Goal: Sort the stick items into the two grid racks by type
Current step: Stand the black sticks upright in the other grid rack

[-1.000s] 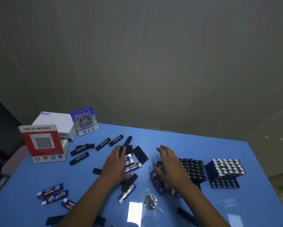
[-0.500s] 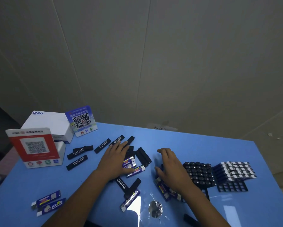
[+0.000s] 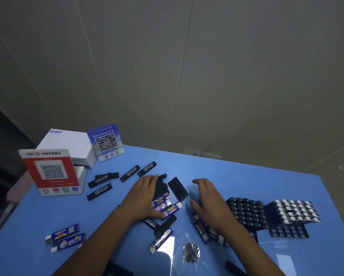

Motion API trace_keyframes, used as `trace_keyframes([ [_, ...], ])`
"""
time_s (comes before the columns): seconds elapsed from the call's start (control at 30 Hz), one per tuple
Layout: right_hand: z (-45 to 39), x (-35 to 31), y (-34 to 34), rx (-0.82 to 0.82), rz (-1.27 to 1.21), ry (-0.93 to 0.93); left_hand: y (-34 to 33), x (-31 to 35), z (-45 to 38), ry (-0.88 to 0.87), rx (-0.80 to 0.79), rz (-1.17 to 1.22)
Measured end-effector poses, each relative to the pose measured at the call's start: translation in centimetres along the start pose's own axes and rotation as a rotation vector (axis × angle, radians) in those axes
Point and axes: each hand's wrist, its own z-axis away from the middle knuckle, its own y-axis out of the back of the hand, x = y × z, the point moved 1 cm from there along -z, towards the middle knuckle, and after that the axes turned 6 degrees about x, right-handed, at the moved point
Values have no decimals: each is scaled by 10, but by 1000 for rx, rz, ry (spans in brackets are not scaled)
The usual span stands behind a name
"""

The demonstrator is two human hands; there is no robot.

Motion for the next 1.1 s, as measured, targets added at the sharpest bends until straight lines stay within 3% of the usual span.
trace_keyframes([
  [0.53,4,5,5,24,-7,-14,-16,31,-6,179,-62,-254],
  [0.73,5,4,3,24,0,2,-22,28,-5,284,0,-130],
  [1.1,14,-4,14,36,19,-27,-21,20,4,260,86,-61],
])
